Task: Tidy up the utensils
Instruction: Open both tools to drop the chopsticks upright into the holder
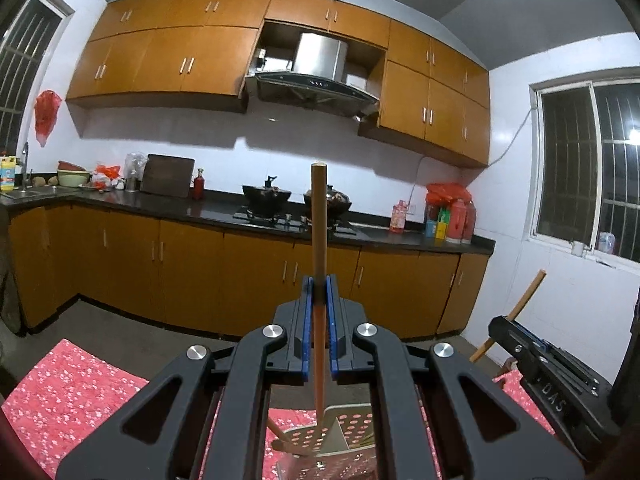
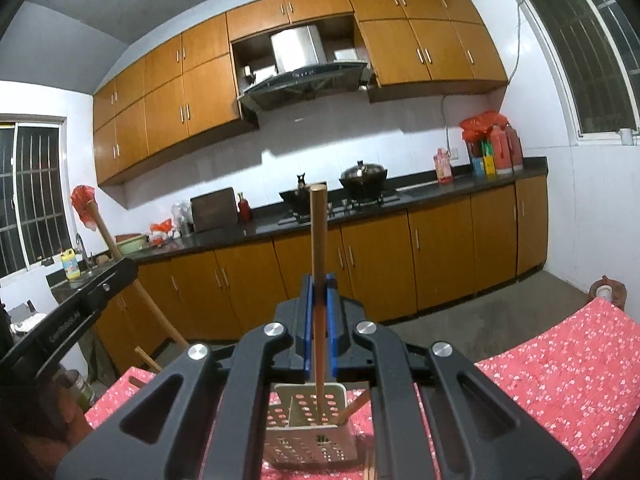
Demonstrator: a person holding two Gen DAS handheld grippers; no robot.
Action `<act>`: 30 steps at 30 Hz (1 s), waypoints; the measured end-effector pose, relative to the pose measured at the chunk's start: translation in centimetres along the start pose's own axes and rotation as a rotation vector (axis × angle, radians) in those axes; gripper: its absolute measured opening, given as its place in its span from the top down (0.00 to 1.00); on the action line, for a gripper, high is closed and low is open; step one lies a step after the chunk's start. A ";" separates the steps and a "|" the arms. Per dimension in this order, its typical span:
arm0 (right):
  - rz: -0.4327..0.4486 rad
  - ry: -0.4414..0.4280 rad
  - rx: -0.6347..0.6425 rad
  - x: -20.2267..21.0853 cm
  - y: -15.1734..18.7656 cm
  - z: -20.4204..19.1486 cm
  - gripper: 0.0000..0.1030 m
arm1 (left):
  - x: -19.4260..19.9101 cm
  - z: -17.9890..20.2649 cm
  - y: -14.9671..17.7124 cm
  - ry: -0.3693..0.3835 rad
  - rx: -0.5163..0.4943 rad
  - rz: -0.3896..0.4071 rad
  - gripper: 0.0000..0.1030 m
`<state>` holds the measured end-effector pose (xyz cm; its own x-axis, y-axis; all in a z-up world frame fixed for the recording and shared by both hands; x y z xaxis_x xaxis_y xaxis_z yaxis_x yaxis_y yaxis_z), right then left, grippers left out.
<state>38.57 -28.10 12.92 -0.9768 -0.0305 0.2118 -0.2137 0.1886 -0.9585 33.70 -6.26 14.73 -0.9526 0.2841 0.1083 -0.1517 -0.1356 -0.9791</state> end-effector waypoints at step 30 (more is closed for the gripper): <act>-0.173 0.068 -0.003 6.8 7.9 5.7 0.71 | 7.6 -3.3 4.8 -0.037 0.018 -0.155 0.67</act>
<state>30.16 -32.44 5.65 -0.9223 0.0040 0.3864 -0.3787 0.1889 -0.9060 26.65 -1.60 10.26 -0.9263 0.2681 0.2648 -0.3025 -0.1101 -0.9468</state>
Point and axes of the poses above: each gripper's, at about its wrist camera, not at the fingertips, and x roughly against the way its jaws point, z to its right, y to its underside, the point moved 5 cm from there along -x, roughly the way its jaws point, and after that the axes turned 5 degrees about y, right-handed, at the moved point
